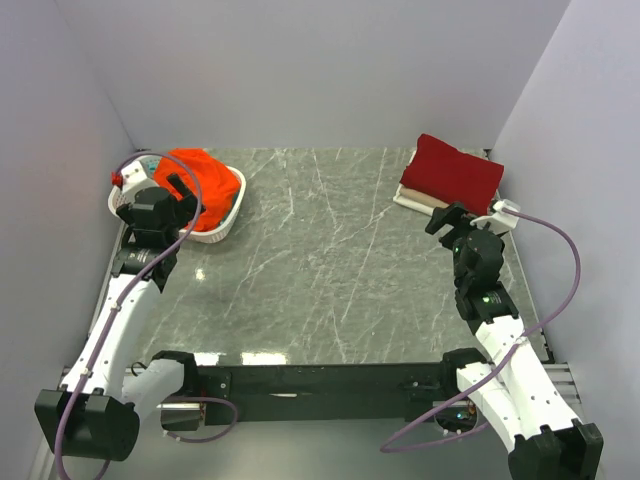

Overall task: Fold and stack the t-shirts
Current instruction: Grab the tshirt from the pile

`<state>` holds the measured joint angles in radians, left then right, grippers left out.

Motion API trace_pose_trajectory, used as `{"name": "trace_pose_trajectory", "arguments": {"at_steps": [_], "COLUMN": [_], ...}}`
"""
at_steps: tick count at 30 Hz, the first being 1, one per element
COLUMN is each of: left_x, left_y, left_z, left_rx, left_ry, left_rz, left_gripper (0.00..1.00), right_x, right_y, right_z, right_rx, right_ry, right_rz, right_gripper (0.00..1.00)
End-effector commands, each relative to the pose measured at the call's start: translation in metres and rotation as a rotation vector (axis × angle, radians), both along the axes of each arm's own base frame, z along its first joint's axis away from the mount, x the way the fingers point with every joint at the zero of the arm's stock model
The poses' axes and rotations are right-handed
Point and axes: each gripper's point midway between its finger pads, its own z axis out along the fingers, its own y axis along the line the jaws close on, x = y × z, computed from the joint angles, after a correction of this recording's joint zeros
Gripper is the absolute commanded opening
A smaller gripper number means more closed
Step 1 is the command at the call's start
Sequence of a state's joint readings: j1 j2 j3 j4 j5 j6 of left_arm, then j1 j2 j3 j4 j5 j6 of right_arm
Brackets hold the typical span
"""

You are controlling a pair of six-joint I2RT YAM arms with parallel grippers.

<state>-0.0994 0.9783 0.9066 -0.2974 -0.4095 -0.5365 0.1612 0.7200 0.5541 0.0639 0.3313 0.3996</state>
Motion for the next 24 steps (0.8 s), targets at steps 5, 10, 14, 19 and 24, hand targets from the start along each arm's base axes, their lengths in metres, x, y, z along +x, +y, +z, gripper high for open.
{"name": "trace_pose_trajectory", "arguments": {"at_steps": [5,10,14,19,24], "left_x": [-0.010,0.002,0.028,0.073,0.120], "left_y": [0.013,0.003,0.007,0.022,0.023], "left_z": [0.033,0.032,0.027,0.039,-0.010], "left_rx": [0.061,0.082,0.069,0.025,-0.070], "left_ry": [-0.076,-0.066,-0.038,0.009,0.187], "left_rz": [0.040,-0.038,-0.066,-0.104,-0.151], "left_gripper": [0.99,1.00,0.99,1.00,0.99], "right_x": [0.003,0.006,0.007,0.009,0.013], "right_y": [-0.005,-0.009,-0.009,0.000,0.011], "right_z": [0.035,0.035,0.037,0.031,0.018], "right_rx": [-0.023,-0.038,-0.033,0.010,0.052], "right_ry": [-0.083,-0.037,-0.028,-0.027,-0.015], "right_rz": [-0.025,-0.048,-0.055,-0.016,0.028], "right_gripper": [0.93,0.93,0.94,0.93,0.93]}}
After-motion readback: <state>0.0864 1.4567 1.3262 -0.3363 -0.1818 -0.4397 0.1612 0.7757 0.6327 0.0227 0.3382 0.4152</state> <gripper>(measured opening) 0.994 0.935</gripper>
